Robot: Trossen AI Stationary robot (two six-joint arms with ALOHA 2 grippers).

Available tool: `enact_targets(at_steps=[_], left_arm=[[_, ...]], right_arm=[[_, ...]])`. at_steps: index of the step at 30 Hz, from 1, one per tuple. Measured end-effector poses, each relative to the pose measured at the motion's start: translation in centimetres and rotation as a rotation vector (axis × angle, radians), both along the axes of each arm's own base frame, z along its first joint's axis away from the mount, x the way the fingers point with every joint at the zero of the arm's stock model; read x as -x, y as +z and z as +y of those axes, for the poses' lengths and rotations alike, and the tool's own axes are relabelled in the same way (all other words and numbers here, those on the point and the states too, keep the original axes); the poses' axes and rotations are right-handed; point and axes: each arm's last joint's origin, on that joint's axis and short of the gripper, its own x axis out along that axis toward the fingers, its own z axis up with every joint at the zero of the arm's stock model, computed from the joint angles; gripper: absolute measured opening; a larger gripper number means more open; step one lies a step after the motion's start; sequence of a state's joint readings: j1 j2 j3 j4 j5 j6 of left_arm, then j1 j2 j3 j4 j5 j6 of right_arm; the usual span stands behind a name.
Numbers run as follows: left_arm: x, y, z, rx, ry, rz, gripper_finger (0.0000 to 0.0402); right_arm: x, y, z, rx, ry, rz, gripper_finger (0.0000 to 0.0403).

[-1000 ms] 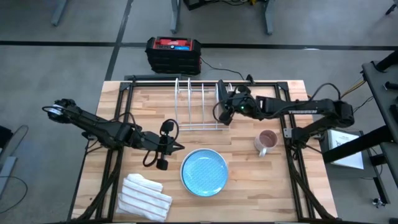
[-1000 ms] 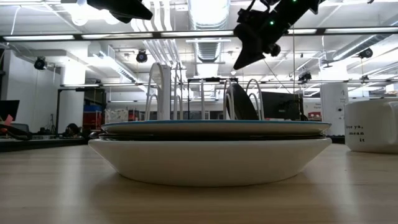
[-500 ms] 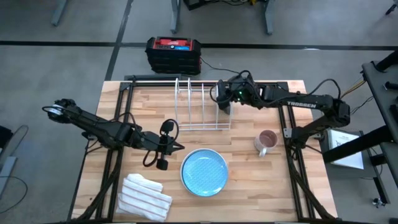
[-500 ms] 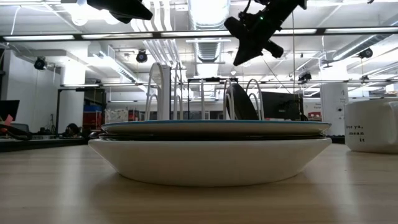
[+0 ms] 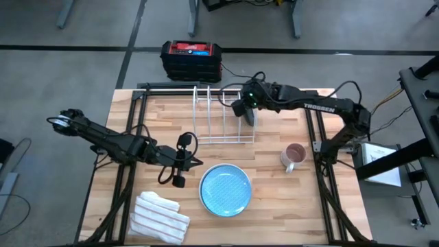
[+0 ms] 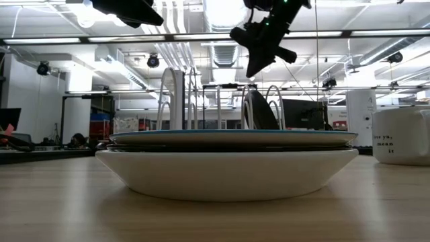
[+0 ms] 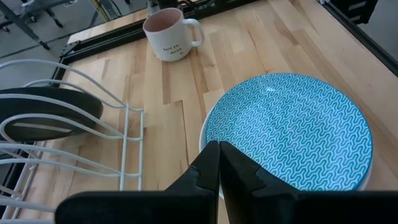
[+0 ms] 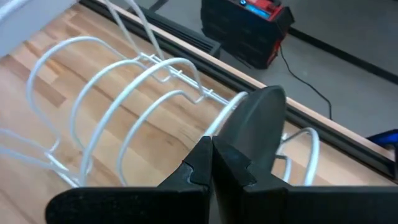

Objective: Sort dishes
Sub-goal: Put the black plate in the dish rack

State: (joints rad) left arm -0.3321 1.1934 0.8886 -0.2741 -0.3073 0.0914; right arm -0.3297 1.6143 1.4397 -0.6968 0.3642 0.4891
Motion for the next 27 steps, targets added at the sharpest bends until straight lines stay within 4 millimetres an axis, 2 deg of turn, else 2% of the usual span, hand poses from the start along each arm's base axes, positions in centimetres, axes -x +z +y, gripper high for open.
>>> enact_targets(at_steps=[10, 27], left_arm=[[0.1, -0.1, 0.0, -0.002, 0.002, 0.014, 0.0], [0.1, -0.1, 0.0, -0.001, 0.002, 0.011, 0.0]], right_arm=[[0.0, -1.1, -1.9, -0.016, -0.043, 0.061, 0.0], [-0.3, -1.4, -2.4, 0.012, -0.016, 0.076, 0.0]])
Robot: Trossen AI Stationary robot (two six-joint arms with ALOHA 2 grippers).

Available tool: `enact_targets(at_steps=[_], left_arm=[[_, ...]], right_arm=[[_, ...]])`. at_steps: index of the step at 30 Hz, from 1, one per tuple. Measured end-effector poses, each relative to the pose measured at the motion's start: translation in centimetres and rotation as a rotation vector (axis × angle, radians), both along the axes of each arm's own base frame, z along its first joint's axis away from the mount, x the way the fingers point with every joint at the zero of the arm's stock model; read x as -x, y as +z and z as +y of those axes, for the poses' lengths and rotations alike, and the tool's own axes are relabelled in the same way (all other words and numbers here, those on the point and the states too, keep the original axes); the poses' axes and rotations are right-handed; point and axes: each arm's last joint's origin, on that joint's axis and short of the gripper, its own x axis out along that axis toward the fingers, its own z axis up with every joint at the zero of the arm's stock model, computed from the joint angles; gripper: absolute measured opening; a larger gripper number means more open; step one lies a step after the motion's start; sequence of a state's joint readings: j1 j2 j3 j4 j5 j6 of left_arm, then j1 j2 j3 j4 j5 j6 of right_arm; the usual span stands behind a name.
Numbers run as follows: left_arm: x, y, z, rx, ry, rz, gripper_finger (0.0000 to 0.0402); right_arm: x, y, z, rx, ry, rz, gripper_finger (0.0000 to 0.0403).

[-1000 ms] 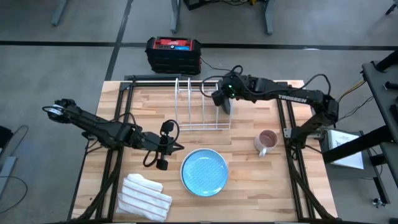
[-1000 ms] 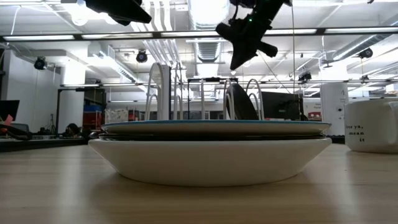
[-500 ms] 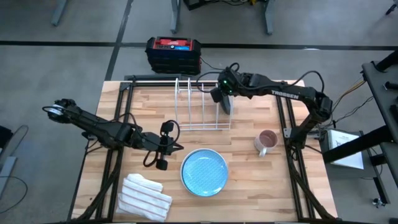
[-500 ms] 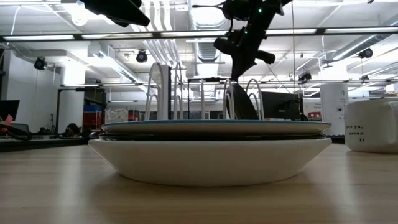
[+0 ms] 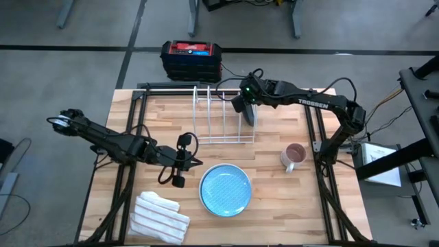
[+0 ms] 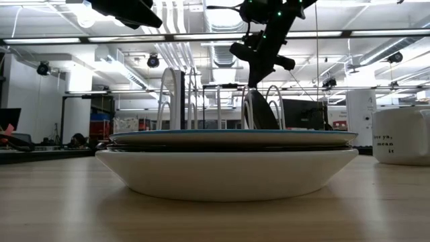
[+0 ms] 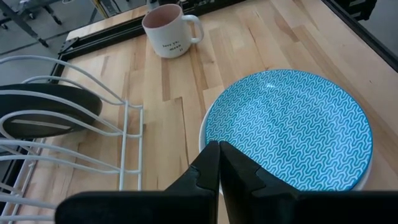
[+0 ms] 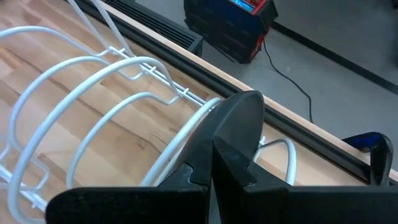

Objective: Sort dishes
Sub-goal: Put the black plate in the dish rack

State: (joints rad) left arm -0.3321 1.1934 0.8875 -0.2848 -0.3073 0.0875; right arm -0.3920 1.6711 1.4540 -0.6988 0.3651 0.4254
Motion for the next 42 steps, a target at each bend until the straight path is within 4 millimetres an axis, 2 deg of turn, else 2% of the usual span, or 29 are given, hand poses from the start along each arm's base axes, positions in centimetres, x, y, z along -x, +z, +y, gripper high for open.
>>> enact_targets(at_steps=[22, 42], left_arm=[[0.0, 0.0, 0.0, 0.007, 0.005, 0.001, 0.0], [0.0, -0.1, 0.0, 0.013, 0.01, 0.008, 0.0]], right_arm=[[-0.2, 0.2, -0.2, 0.03, 0.029, -0.009, 0.0], [0.0, -1.0, 0.2, -0.006, 0.042, 0.01, 0.0]])
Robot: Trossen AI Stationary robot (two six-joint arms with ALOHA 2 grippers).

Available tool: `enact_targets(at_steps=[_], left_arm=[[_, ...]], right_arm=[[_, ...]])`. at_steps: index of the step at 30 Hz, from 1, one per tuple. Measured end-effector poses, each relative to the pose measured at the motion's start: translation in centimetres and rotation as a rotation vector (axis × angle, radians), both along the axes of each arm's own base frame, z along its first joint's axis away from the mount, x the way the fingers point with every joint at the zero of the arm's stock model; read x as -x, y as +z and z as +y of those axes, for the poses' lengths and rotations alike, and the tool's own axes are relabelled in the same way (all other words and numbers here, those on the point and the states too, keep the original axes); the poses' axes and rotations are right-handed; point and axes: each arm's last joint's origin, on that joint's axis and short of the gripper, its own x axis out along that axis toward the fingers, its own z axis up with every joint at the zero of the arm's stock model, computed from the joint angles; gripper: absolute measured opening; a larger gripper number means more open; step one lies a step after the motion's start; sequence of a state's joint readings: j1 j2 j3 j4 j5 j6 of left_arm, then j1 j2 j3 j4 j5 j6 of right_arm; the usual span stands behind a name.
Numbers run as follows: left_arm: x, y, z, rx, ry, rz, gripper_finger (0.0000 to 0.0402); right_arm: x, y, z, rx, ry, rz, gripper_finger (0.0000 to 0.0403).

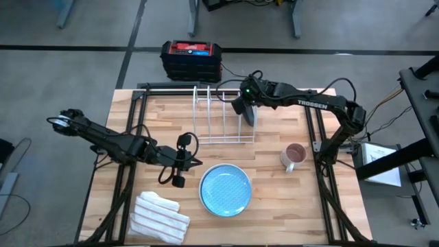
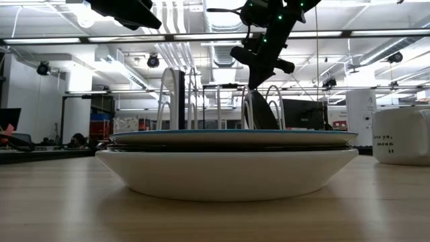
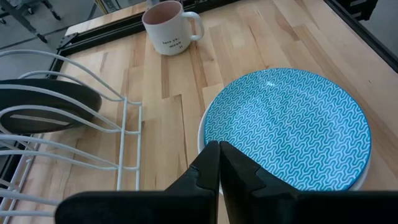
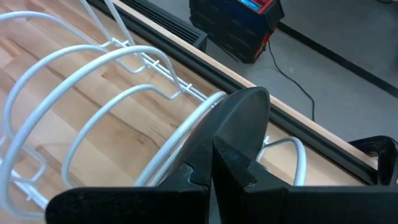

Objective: Sort dishes
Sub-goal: Put the black plate in the dish rack

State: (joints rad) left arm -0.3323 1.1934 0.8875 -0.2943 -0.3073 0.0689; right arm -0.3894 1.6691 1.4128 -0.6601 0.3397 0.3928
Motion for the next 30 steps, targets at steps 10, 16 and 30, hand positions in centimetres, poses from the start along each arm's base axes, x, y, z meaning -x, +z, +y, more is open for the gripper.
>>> enact_targets(at_steps=[10, 16, 30], left_arm=[[0.0, 0.0, 0.0, 0.0, 0.0, 0.0, 0.0], [0.0, 0.0, 0.0, 0.0, 0.0, 0.0, 0.0], [0.0, 0.0, 0.0, 0.001, 0.0, -0.003, 0.0]], right_arm=[[-0.5, -0.1, 1.7, -0.015, 0.04, 0.015, 0.0], [-0.3, -0.2, 2.1, -0.042, 0.036, 0.032, 0.0], [1.0, 2.3, 2.8, -0.066, 0.073, -0.027, 0.0]])
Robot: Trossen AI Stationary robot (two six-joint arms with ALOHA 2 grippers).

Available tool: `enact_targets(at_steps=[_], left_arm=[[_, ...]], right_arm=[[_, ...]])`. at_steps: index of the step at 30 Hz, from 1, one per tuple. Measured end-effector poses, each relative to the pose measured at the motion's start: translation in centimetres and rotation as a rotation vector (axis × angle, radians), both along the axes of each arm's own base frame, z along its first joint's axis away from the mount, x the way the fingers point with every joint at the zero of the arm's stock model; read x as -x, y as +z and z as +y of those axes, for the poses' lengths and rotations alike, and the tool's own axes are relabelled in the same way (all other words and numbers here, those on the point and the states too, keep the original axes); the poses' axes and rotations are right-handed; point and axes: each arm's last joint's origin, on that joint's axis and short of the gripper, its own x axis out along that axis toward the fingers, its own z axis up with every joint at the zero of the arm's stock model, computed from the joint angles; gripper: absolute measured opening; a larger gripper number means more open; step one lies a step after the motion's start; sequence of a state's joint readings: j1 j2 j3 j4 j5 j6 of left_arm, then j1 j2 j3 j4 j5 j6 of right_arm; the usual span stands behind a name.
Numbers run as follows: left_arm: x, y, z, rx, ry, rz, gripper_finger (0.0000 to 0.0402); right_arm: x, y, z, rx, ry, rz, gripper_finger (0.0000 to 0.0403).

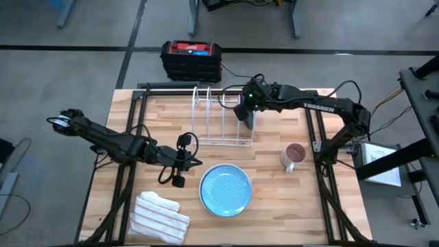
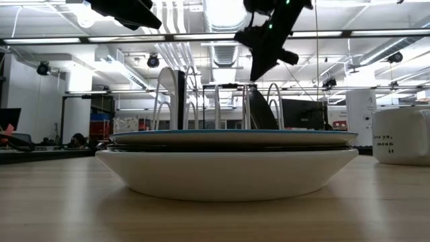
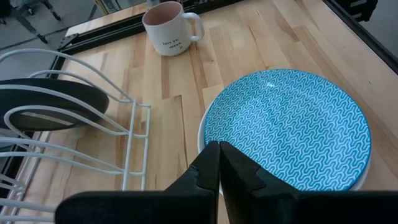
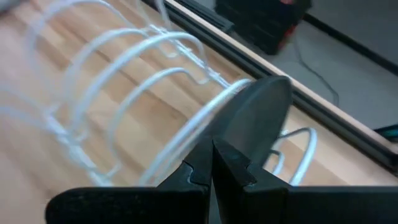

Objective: Sort dishes
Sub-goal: Put the black plate in the dish rack

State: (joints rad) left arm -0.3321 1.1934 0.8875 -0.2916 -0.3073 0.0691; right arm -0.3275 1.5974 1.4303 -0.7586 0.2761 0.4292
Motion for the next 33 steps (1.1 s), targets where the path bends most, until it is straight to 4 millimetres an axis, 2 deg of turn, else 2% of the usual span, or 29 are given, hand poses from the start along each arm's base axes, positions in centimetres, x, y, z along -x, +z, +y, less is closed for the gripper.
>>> enact_targets(at_steps=[8, 16, 23, 33], left_arm=[[0.0, 0.0, 0.0, 0.002, 0.001, 0.0, 0.0], [0.0, 0.0, 0.0, 0.003, 0.002, 0.001, 0.0], [0.2, -0.8, 0.1, -0.004, 0.002, 0.025, 0.0], [0.2, -0.8, 0.1, -0.003, 0.002, 0.021, 0.0]], right_arm=[[0.2, 0.1, -0.1, -0.046, -0.049, -0.029, 0.0013], [-0.3, -0.8, -0.4, -0.034, -0.085, -0.001, 0.0076], [-0.4, -1.0, -0.4, -0.041, -0.099, -0.001, 0.0123], [-0.5, -1.5, -0.5, -0.048, -0.1, 0.023, 0.014]])
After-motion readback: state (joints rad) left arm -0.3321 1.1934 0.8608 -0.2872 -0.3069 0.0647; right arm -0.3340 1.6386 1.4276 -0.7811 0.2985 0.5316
